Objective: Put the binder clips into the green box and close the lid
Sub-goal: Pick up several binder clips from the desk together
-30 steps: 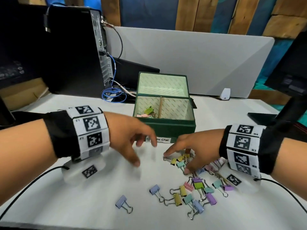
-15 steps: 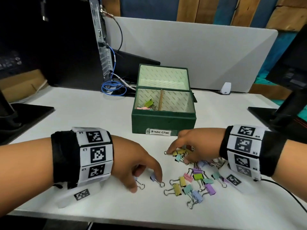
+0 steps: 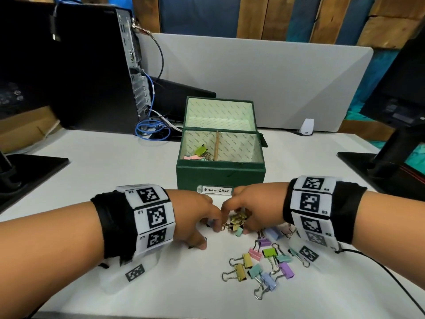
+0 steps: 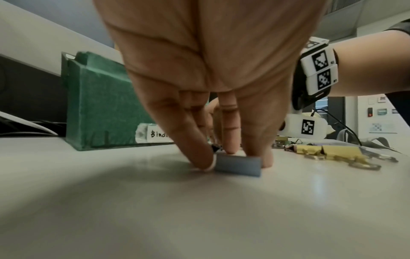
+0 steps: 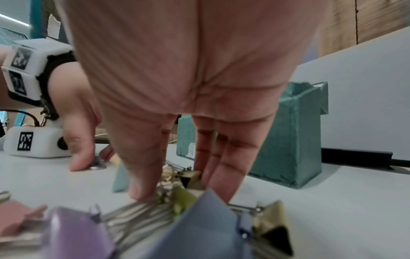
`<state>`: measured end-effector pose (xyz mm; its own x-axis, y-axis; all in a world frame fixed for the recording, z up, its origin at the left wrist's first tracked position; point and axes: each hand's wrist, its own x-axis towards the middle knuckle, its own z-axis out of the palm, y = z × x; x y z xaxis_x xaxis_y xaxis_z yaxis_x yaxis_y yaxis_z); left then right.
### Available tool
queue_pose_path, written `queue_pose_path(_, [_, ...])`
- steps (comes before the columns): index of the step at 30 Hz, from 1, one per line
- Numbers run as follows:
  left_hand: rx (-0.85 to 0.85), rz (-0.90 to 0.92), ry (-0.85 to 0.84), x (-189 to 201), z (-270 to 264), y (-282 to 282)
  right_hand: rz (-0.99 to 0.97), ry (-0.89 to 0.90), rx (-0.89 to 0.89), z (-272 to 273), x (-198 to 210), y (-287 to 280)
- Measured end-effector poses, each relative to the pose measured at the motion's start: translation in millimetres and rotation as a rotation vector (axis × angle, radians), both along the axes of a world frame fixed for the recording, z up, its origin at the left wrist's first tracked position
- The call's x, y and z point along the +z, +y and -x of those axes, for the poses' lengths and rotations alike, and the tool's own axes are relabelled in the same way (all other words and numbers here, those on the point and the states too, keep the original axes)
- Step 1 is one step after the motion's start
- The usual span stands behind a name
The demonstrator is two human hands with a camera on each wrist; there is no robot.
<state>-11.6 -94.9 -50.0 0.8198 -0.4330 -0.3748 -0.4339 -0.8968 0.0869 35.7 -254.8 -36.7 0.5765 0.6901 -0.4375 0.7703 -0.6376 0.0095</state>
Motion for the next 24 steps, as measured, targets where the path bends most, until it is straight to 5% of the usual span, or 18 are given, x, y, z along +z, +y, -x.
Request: queue_pose_path(24, [0.059, 0.043, 0.032, 4.9, -2.4, 7.9, -0.017, 0.06, -0.042, 1.2, 0.6, 6.3])
